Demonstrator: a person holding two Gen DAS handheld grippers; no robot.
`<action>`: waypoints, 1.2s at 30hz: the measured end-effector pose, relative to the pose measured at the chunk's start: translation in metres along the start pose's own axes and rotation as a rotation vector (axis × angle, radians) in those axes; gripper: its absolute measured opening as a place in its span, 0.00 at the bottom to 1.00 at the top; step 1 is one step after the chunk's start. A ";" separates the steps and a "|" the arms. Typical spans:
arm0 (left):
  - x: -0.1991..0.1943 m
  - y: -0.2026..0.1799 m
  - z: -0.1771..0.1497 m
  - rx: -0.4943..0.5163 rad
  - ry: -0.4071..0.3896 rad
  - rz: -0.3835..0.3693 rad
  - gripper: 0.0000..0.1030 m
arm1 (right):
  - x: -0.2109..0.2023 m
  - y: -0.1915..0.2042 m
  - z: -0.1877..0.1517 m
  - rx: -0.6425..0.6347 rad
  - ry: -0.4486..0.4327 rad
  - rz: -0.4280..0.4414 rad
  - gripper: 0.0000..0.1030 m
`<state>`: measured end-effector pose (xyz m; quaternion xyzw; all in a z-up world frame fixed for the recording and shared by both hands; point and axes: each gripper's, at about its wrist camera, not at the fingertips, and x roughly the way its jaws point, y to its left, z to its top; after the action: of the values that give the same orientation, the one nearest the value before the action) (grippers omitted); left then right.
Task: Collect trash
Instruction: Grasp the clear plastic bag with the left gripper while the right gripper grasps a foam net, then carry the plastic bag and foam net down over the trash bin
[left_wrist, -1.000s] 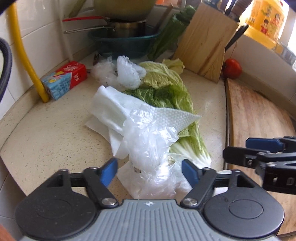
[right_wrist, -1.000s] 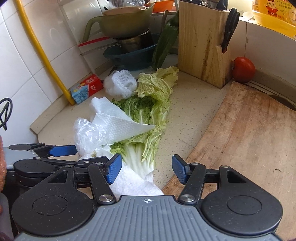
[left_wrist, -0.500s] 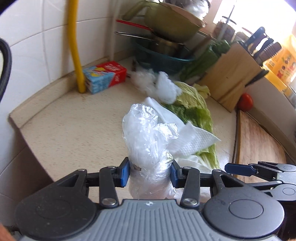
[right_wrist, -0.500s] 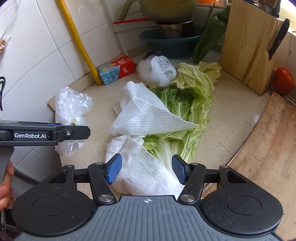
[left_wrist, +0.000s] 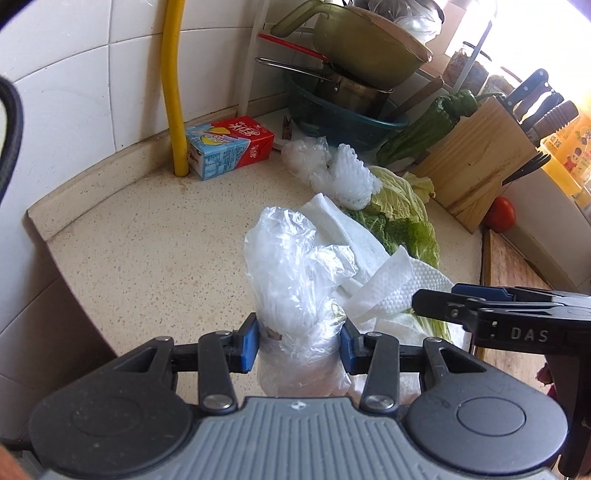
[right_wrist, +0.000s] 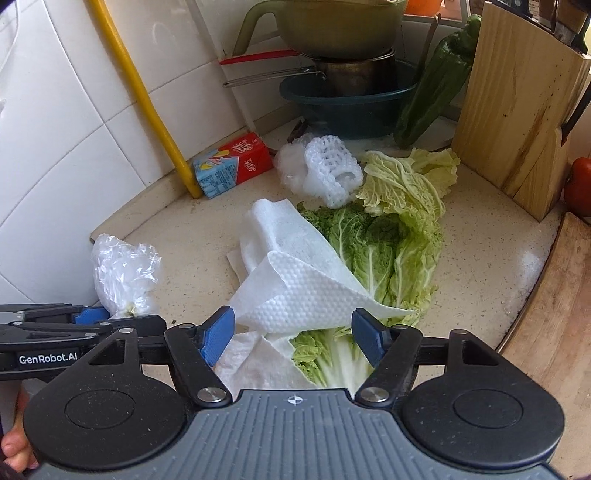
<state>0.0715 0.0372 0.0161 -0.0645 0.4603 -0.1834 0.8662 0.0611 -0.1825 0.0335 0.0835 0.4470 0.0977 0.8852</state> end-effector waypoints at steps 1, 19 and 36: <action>0.001 0.000 0.003 0.002 -0.002 -0.003 0.37 | -0.004 -0.002 0.003 0.002 -0.019 -0.008 0.74; 0.034 0.009 0.047 0.035 0.009 -0.051 0.37 | 0.069 -0.008 0.103 0.017 -0.104 -0.049 0.74; 0.048 0.011 0.069 0.033 0.002 -0.054 0.37 | 0.059 -0.048 0.106 0.207 -0.077 0.079 0.17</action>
<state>0.1553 0.0252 0.0150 -0.0624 0.4561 -0.2144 0.8615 0.1860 -0.2204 0.0388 0.1958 0.4168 0.0825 0.8838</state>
